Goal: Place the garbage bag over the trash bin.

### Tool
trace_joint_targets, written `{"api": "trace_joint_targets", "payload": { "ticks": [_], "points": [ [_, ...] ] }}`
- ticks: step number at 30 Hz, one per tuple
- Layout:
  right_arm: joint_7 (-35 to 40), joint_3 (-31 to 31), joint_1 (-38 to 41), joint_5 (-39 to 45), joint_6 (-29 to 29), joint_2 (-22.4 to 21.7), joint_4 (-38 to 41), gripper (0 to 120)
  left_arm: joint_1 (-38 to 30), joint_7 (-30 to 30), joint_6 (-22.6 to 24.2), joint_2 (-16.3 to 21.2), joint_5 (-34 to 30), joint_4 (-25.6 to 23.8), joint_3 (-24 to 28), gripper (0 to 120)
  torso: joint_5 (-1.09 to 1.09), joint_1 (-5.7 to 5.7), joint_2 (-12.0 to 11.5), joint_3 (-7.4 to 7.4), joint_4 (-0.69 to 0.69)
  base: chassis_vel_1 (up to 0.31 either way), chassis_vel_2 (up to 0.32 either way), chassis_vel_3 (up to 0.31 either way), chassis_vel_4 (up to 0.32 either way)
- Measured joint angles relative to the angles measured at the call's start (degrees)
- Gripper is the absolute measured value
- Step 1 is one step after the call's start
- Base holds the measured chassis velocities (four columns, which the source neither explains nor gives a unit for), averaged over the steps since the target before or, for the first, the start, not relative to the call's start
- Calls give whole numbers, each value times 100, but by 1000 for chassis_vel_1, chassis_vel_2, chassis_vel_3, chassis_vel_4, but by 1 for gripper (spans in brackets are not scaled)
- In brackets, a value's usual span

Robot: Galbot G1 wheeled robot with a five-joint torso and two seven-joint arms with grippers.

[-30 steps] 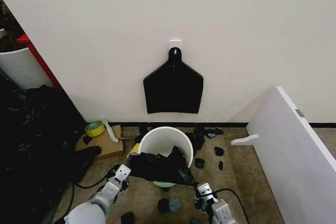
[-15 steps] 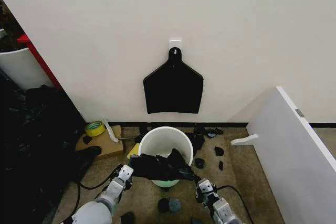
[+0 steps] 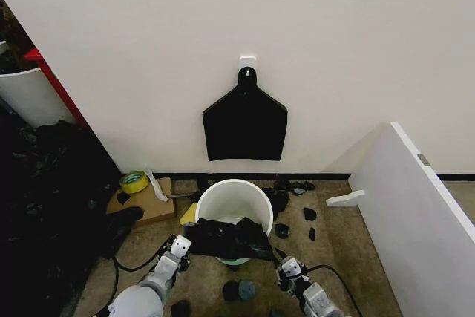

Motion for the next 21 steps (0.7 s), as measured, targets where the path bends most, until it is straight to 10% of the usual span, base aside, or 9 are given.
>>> {"api": "trace_joint_targets", "payload": {
  "ticks": [21],
  "points": [
    [718,305,-913,1302,-866,-851,1856,98,864,-216,405,659,-3,-1176,-611,94,-1,0,0,0,0,0,0,0,0]
  ]
}}
